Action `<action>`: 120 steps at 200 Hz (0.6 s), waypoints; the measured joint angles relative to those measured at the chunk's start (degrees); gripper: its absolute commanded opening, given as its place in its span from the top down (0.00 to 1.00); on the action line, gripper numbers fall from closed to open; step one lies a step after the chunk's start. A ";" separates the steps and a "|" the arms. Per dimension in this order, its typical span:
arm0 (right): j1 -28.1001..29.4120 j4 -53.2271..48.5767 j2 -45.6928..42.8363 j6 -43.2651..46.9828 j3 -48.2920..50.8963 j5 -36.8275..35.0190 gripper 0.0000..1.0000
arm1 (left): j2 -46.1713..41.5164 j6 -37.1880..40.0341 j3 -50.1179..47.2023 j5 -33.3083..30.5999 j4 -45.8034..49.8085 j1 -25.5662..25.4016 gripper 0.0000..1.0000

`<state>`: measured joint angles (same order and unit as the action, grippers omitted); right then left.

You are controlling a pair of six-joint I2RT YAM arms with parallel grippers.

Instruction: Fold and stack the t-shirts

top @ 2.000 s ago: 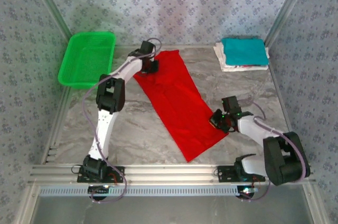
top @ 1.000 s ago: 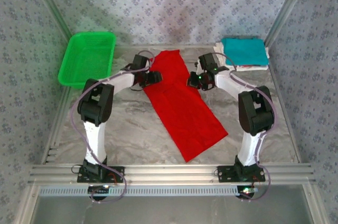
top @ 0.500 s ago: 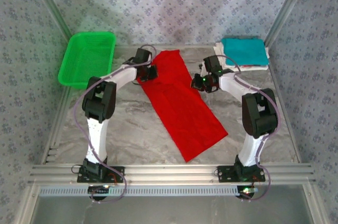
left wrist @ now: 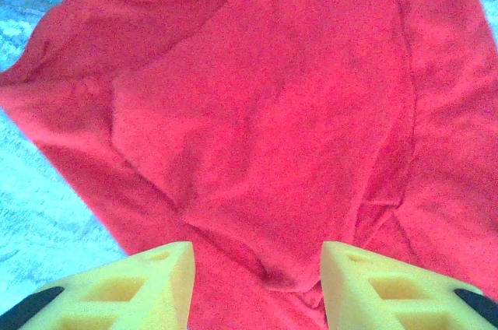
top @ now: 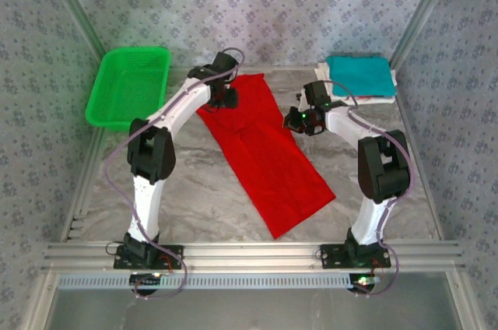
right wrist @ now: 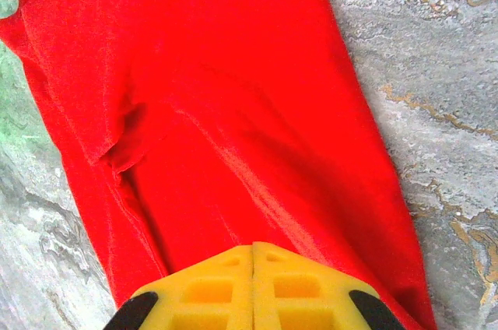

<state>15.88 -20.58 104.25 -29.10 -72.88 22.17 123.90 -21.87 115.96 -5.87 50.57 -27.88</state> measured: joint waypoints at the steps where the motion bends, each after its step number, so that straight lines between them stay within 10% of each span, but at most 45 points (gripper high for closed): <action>1: -0.02 0.00 0.00 0.00 0.00 0.02 0.91 | -0.07 -0.02 -0.15 0.02 0.09 -0.02 0.53; 120: 2.64 -0.70 10.78 0.66 -5.70 2.71 1.00 | -1.92 -7.61 -19.63 9.60 -17.03 6.43 0.75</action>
<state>18.52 -21.28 115.02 -28.45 -78.59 24.88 121.97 -29.47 96.33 3.73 33.54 -21.45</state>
